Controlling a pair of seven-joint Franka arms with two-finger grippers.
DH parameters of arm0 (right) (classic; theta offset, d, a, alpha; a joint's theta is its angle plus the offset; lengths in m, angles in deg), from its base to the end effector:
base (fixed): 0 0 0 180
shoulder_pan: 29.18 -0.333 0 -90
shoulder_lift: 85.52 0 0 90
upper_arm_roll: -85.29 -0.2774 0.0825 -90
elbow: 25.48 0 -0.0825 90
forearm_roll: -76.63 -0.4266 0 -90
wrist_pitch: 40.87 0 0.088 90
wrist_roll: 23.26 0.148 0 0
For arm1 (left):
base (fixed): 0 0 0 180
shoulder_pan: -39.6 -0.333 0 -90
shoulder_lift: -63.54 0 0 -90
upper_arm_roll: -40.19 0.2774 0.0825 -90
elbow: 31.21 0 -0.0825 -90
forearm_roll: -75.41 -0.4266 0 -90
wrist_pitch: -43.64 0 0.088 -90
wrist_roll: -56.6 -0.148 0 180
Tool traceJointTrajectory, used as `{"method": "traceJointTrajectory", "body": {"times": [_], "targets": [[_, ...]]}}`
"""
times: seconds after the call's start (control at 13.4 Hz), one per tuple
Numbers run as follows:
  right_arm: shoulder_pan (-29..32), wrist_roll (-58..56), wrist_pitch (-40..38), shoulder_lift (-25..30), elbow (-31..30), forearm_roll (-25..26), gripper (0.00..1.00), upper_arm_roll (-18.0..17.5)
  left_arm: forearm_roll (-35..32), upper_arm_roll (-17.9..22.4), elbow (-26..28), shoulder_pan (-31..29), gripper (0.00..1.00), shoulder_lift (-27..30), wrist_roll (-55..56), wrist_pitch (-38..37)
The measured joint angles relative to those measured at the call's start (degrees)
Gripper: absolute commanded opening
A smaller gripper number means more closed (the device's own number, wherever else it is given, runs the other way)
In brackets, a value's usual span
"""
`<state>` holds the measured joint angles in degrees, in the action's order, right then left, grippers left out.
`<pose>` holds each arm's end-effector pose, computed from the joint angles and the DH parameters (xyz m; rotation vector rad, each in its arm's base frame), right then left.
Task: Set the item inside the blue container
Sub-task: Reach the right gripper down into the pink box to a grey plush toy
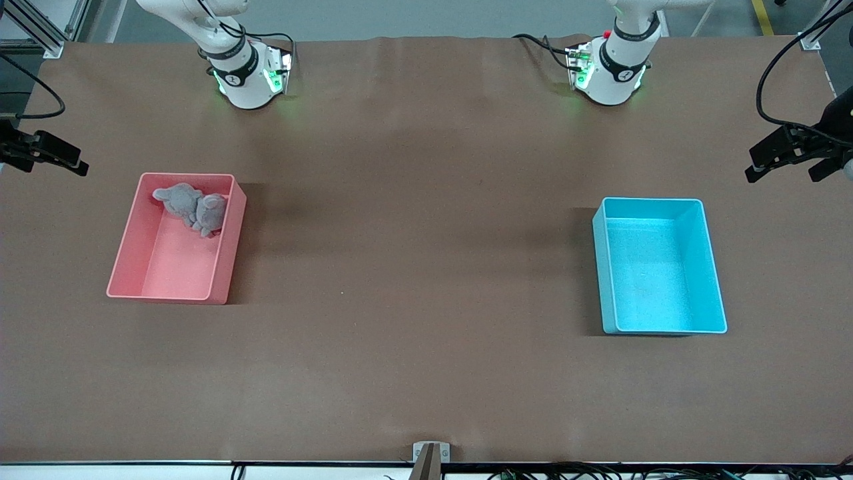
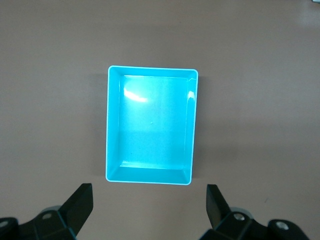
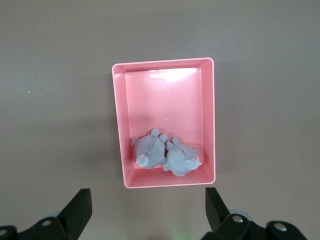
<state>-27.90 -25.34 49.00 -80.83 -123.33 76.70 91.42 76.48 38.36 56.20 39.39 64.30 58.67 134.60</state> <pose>0.5645 -0.0751 0.5220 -3.1247 0.1444 0.0893 0.5984 -0.0198 0.5778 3.1187 0.0116 0.1164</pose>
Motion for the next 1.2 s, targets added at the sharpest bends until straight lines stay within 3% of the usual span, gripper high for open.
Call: {"method": "traceJointTrajectory", "body": {"times": [1.2], "targets": [[-0.1, 0.4, 1.3, -1.0, 1.9, -1.1, 1.0, 0.0, 0.0, 0.2, 0.0, -0.1, 1.0, 0.0, -0.1, 1.2]]}}
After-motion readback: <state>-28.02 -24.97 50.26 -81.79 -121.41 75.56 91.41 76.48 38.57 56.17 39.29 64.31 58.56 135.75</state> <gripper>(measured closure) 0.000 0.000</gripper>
